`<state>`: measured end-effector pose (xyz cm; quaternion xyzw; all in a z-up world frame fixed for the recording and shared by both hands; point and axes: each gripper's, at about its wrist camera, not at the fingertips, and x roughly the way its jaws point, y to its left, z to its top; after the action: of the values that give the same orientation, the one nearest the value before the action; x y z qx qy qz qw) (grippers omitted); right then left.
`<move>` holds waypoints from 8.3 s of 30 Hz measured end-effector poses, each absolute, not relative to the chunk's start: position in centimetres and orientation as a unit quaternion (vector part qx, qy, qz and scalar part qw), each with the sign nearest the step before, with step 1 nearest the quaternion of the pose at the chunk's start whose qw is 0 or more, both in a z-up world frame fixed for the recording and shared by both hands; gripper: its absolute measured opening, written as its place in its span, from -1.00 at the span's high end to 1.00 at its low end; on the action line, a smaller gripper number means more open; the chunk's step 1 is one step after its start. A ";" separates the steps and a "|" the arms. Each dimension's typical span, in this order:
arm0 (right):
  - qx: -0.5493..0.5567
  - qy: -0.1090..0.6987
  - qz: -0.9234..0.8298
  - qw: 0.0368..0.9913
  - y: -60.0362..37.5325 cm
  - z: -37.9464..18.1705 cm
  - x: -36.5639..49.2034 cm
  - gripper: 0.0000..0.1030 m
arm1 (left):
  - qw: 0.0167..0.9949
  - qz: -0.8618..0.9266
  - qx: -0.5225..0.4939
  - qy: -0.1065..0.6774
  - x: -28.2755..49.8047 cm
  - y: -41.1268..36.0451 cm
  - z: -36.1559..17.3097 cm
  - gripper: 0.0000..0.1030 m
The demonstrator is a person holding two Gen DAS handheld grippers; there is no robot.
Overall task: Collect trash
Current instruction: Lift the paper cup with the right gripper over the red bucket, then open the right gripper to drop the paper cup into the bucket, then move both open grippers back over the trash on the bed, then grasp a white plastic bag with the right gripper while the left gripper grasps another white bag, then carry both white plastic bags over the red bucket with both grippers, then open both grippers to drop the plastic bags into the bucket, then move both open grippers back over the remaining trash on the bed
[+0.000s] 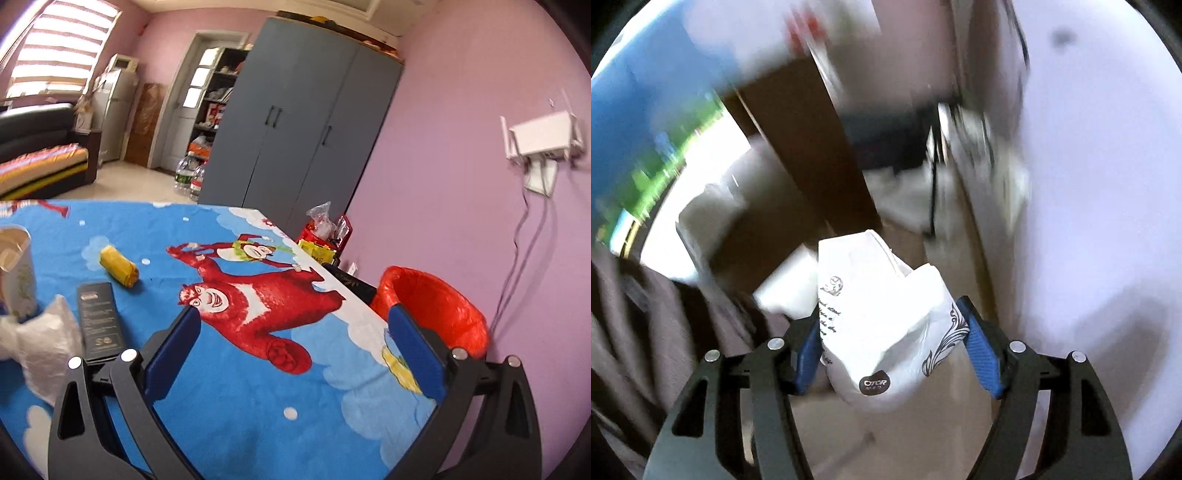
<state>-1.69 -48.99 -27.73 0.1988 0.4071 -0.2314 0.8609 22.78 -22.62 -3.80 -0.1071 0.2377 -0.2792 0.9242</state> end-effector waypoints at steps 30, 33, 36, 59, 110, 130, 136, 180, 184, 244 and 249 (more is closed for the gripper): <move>0.047 0.256 -0.287 0.922 -59.8 -0.9 19.9 -0.44 | 0.941 -0.256 0.046 0.218 16.0 -15.8 -0.2 -0.91; 0.043 0.265 -0.307 0.913 -60.8 -1.1 20.6 -0.76 | 0.941 -0.246 0.044 0.229 16.5 -15.0 -0.8 -0.91; 0.040 0.261 -0.306 0.915 -60.3 -0.7 20.9 -0.76 | 0.942 -0.234 0.039 0.236 16.8 -14.1 -1.3 -0.91; 0.110 0.282 -0.021 0.953 -29.6 -4.2 23.8 -0.79 | 0.945 -0.079 0.024 0.315 18.9 2.1 -5.2 -0.91; 0.023 0.322 0.118 0.939 -19.9 -6.2 19.9 0.59 | 0.904 -0.045 -0.053 0.423 26.3 -0.5 -8.0 0.10; 0.043 0.312 0.119 0.941 -20.9 -6.6 16.2 0.59 | 0.935 -0.121 -0.018 0.333 15.9 -2.9 -4.5 0.48; 0.033 0.294 0.111 0.949 -21.3 -6.2 14.7 0.59 | 0.939 -0.152 -0.012 0.309 14.6 -5.0 -2.9 0.48; 0.090 0.153 -0.181 0.967 -49.5 -1.1 8.5 0.59 | 0.869 -0.438 0.069 0.218 22.4 -37.2 1.7 0.41; 0.099 0.165 -0.203 0.960 -54.3 -2.0 9.7 0.59 | 0.844 -0.476 0.078 0.233 24.8 -43.2 1.5 0.38; -0.008 0.330 0.056 0.942 -22.6 -8.1 19.4 -0.31 | 0.953 -0.051 0.036 0.297 18.5 0.9 -4.4 -0.91; -0.014 0.347 0.062 0.936 -20.6 -9.1 24.2 -0.31 | 0.952 -0.047 0.030 0.301 18.6 1.7 -4.7 -0.91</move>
<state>24.19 -20.57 -9.07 -0.0136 0.3472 0.0620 0.9356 18.58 1.73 -4.74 0.0300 0.3013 -0.0465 0.9519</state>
